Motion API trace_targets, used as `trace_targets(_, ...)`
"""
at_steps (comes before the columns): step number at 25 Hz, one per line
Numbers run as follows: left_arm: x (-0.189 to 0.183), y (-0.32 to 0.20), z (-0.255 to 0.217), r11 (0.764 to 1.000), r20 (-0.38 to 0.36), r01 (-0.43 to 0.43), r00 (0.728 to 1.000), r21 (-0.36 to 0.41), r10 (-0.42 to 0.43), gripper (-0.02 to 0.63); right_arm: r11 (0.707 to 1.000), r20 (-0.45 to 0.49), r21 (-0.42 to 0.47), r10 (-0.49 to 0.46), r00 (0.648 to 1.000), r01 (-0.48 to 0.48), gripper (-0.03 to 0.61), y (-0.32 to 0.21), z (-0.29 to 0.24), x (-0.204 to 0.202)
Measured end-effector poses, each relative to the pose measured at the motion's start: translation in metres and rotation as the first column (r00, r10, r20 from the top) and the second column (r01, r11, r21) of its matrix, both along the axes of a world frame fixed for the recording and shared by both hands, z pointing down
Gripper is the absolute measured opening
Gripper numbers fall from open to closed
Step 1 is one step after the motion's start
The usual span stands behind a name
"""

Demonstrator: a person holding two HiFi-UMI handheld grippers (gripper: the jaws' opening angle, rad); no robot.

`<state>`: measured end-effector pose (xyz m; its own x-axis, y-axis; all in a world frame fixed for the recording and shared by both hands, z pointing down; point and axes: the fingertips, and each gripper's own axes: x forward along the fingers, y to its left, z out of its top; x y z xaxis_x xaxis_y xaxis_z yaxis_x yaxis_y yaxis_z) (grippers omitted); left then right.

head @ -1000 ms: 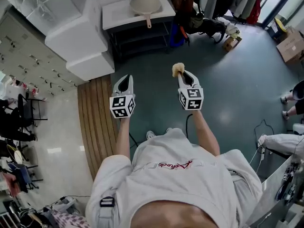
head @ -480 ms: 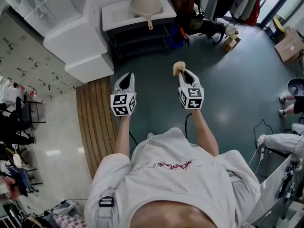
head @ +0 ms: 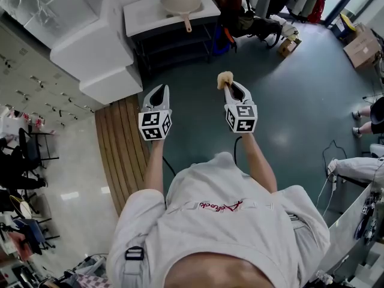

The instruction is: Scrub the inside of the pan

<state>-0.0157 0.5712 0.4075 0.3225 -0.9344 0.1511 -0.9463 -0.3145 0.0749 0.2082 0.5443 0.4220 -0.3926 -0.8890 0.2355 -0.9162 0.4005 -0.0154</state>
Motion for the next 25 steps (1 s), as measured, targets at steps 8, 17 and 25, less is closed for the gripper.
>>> trace_targets(8,0.000,0.006,0.008,1.000,0.001,-0.027,1.000,-0.007,0.027,0.000,1.000,-0.010,-0.016,0.012,1.000,-0.012,0.066,0.012,0.012,-0.004)
trace_targets(17,0.003,0.002,0.017,1.000,0.001,-0.020,1.000,-0.011,0.020,0.000,1.000,-0.023,-0.025,-0.009,1.000,0.008,0.066,0.008,0.021,-0.002)
trace_targets(25,-0.002,-0.023,0.035,0.999,0.010,-0.005,1.000,-0.039,0.005,0.000,0.998,-0.013,-0.039,-0.048,0.999,0.047,0.066,-0.027,0.036,-0.019)
